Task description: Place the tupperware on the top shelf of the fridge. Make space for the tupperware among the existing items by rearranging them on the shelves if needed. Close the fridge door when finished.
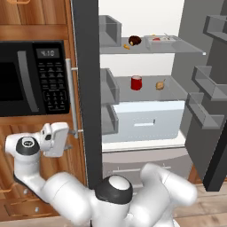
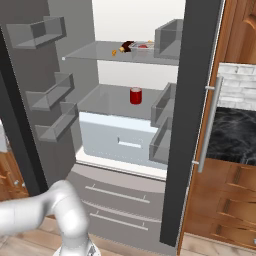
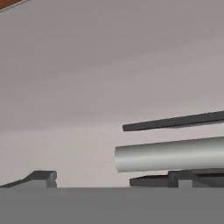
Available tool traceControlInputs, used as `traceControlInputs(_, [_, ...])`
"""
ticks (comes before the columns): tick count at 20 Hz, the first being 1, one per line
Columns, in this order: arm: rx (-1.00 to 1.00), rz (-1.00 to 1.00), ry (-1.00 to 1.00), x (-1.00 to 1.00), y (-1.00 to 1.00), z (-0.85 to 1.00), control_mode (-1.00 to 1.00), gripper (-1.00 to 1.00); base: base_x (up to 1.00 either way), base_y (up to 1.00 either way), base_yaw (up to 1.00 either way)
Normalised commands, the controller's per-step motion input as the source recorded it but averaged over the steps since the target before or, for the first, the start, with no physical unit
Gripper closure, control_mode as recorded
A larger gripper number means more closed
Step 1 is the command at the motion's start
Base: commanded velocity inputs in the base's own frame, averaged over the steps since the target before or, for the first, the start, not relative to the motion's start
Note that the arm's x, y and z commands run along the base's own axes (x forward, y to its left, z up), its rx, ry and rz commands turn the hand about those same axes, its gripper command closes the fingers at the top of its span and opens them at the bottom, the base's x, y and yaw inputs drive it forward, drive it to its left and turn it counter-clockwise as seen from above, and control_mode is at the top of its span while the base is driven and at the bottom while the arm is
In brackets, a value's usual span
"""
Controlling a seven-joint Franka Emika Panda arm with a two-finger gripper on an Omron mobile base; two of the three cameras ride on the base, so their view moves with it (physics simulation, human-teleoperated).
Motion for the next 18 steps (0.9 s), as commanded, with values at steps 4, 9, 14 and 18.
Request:
traceControlInputs(4, [-0.08,-0.22,0.14,0.12,-0.55,-0.05,-1.0,-1.0,0.0,0.0,0.0])
traceControlInputs(9, [-0.01,-0.22,0.14,0.21,-0.96,0.0,-1.0,-1.0,0.0,0.0,0.0])
traceControlInputs(14, [0.0,-0.11,0.13,0.55,-1.0,0.0,-1.0,-1.0,0.0,0.0,0.0])
traceControlInputs(18, [0.02,0.0,0.07,0.83,-0.96,0.0,-1.0,-1.0,0.0,0.0,0.0])
